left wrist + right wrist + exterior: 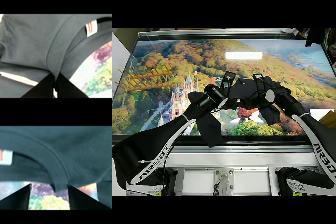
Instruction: Fold the clothes and pants, and hang the long-sleeved shirts on hangers.
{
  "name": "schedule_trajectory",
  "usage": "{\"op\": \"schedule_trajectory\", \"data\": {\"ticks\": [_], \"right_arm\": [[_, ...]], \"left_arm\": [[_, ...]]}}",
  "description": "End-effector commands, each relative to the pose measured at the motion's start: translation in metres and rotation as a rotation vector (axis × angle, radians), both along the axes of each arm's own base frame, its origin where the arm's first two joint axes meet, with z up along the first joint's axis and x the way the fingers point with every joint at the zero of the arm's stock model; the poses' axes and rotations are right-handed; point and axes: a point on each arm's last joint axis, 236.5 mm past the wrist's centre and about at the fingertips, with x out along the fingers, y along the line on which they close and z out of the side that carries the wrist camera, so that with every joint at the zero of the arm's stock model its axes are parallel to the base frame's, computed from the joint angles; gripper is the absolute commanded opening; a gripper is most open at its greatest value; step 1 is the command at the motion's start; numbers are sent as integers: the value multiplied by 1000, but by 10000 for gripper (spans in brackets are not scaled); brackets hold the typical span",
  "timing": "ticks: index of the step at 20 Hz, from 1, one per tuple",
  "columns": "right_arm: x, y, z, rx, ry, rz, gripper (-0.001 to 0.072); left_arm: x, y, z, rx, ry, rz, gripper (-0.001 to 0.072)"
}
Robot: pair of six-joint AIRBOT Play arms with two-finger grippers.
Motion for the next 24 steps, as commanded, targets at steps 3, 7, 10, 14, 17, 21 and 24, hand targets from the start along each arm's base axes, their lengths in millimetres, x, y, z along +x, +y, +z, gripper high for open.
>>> {"op": "schedule_trajectory", "data": {"ticks": [3, 7, 10, 14, 17, 21, 24], "right_arm": [[8, -35, -23, -140, 16, -132, 467], [7, -59, -25, -226, 21, -199, 465], [4, -71, -31, -280, 39, -201, 293], [-6, -76, -25, -327, 62, -117, 13], [-44, -87, 1, -391, 146, -13, 14], [-88, -72, 29, -310, 174, 28, 14], [-102, -55, 27, -268, 183, 43, 13]], "left_arm": [[-14, -5, -3, -11, 54, -13, 11], [-20, -4, -4, -8, 78, -13, 11], [-29, -2, -5, 17, 99, -35, 11], [-39, 8, 4, 61, 116, -80, 11], [-47, 22, 6, 69, 121, -84, 10], [-72, 34, -28, 33, 169, -52, 11], [-77, 18, -36, -68, 198, -22, 499]]}}
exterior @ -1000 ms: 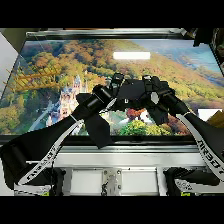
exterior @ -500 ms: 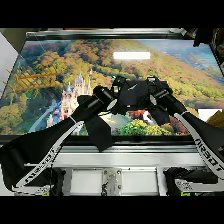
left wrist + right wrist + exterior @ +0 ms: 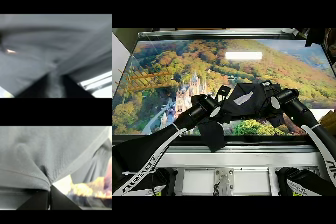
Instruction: Fold the clothes and pants, and hang the long-sleeved shirts on hangers.
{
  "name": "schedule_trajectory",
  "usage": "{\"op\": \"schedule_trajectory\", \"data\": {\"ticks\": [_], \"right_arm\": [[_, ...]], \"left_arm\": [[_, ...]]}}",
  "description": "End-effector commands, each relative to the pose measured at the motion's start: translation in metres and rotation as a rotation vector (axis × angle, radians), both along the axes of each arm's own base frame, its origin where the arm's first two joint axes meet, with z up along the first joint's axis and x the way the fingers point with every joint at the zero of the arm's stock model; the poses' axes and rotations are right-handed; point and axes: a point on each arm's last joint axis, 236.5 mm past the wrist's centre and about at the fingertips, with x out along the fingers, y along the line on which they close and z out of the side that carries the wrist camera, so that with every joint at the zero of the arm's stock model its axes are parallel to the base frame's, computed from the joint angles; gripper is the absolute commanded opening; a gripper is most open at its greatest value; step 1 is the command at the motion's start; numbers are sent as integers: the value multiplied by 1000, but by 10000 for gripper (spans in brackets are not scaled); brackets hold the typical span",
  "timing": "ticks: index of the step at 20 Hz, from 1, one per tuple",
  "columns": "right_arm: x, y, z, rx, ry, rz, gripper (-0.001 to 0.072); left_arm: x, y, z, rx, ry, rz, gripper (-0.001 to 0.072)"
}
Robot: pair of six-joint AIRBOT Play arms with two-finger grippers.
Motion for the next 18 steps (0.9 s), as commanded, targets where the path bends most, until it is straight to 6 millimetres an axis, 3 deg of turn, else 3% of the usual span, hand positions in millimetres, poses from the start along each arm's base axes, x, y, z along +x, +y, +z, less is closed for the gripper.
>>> {"op": "schedule_trajectory", "data": {"ticks": [1, 4, 10, 16, 18], "right_arm": [[-23, 21, 2, 61, 33, 20, 13], [-25, 31, 2, 66, 24, 41, 14], [-26, 35, 2, 75, 27, 36, 13], [-26, 35, 2, 75, 27, 36, 14], [-27, 35, 3, 76, 26, 36, 14]], "left_arm": [[-6, -19, -7, -117, 17, 41, 524], [-4, -24, -8, -130, 11, 46, 524], [-13, -25, -47, -73, 78, 48, 525], [-26, -48, -46, -91, 48, -11, 524], [-19, -42, -50, -61, 21, 0, 525]]}}
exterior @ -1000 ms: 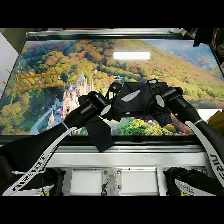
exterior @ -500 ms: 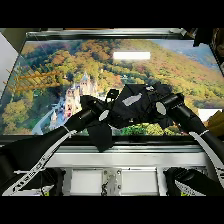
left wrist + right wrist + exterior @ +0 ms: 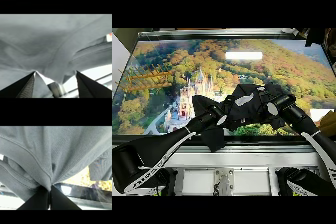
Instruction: Fold the clothes and pants, and hang the long-sleeved shirts on hangers.
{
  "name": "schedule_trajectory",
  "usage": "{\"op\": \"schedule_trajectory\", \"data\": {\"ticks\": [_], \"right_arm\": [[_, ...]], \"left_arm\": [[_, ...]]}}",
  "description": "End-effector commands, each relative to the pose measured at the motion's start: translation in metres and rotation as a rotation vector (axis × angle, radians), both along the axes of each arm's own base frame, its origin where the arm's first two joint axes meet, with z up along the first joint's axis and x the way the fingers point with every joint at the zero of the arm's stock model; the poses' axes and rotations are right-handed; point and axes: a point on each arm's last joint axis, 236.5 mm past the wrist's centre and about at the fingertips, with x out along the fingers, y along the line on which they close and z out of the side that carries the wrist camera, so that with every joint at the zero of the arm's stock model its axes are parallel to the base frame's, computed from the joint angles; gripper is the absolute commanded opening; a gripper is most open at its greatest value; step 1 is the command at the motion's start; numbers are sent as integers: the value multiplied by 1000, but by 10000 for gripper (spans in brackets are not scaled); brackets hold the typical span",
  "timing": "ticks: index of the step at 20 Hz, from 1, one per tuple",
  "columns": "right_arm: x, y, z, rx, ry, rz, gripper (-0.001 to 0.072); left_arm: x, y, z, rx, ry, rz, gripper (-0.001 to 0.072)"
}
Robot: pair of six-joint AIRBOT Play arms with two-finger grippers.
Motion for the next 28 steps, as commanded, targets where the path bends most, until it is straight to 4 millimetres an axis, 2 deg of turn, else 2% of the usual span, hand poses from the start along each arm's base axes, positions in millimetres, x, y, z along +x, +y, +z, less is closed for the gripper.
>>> {"op": "schedule_trajectory", "data": {"ticks": [1, 2, 3, 5, 7, 9, 10, 11, 12, 14, 15, 16, 18, 20, 21, 22, 23, 24, 25, 28], "right_arm": [[0, 0, 1, 2, -2, 0, 14], [0, 0, 2, 3, -3, 0, 14], [-1, 0, 2, 2, -3, 0, 14], [-1, 0, 2, 2, -2, 0, 14], [-1, 0, 2, 2, -2, -2, 14], [2, -4, 4, -9, -13, 12, 13], [8, -10, 11, -26, -25, 50, 13], [16, -18, 26, -44, -39, 71, 13], [26, -25, 50, -49, -64, 82, 13], [49, -36, 122, -35, -165, 88, 13], [57, -37, 166, -17, -243, 90, 13], [62, -35, 212, 11, -335, 85, 13], [62, -30, 294, 101, -529, 54, 13], [48, -26, 350, 185, -653, 45, 12], [42, -28, 363, 202, -679, 27, 12], [35, -31, 365, 203, -680, 25, 13], [29, -33, 359, 195, -648, 18, 12], [20, -35, 345, 179, -579, 10, 13], [12, -38, 328, 155, -502, 8, 13], [-4, -39, 274, 106, -302, 19, 12]], "left_arm": [[10, 7, -5, 37, -40, 27, 525], [15, 13, -7, 48, -40, 49, 524], [19, 18, -8, 54, -39, 68, 491], [30, 28, -9, 55, -39, 101, 235], [38, 37, -9, 57, -38, 129, 9], [45, 47, -3, 62, -36, 143, 10], [51, 49, 12, 65, -51, 111, 10], [60, 51, 38, 55, -83, 78, 10], [72, 51, 74, 29, -133, 53, 10], [92, 46, 179, -81, -282, 21, 10], [93, 41, 240, -168, -370, 0, 10], [86, 35, 301, -264, -460, -25, 10], [61, 31, 404, -432, -630, -75, 10], [31, 35, 467, -529, -743, -112, 10], [18, 36, 483, -557, -765, -130, 10], [7, 35, 489, -570, -768, -147, 10], [0, 35, 486, -563, -753, -161, 10], [-2, 35, 472, -534, -715, -169, 10], [-4, 36, 452, -492, -661, -172, 10], [-9, 41, 360, -312, -437, -177, 10]]}}
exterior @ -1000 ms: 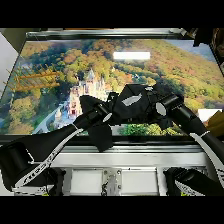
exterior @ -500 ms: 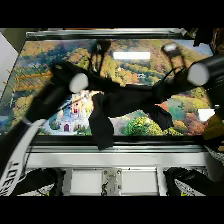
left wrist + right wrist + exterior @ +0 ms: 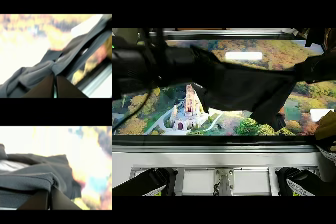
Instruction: Fold the clothes and pants, and hang the long-sleeved shirts on hangers.
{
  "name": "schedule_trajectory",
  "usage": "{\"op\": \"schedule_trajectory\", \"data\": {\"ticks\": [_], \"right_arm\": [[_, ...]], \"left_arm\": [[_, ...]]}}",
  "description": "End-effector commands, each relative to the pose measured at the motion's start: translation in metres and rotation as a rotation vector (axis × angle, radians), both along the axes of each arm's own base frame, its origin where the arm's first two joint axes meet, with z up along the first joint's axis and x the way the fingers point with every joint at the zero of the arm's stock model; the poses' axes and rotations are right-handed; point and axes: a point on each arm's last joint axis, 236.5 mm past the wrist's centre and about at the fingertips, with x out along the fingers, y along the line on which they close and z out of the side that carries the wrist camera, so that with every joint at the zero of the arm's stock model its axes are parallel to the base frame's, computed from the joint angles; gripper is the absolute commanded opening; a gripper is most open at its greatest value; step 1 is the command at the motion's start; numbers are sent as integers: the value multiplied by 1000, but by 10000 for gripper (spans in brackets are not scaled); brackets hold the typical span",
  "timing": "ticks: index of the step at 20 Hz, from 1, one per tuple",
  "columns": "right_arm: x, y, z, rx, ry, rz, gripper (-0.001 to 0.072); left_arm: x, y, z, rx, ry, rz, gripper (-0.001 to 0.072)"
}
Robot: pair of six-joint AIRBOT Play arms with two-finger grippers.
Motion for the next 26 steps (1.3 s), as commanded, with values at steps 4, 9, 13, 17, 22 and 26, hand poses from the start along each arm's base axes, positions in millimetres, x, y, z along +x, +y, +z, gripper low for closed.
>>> {"op": "schedule_trajectory", "data": {"ticks": [4, 9, 13, 17, 22, 26], "right_arm": [[-52, 12, -124, -47, 450, 67, 12], [-76, 39, -192, -26, 618, 118, 13], [-81, 47, -206, -68, 618, 120, 13], [-82, 50, -207, -77, 614, 124, 13], [-84, 49, -207, -80, 619, 124, 13], [-84, 49, -207, -80, 619, 125, 13]], "left_arm": [[-28, 22, -182, 346, 390, 22, 10], [-44, 12, -268, 330, 534, 35, 10], [-59, 17, -295, 308, 648, 41, 11], [-85, 3, -289, 249, 705, -62, 11], [-113, -5, -281, 280, 690, -144, 11], [-112, -3, -282, 280, 700, -135, 638]]}}
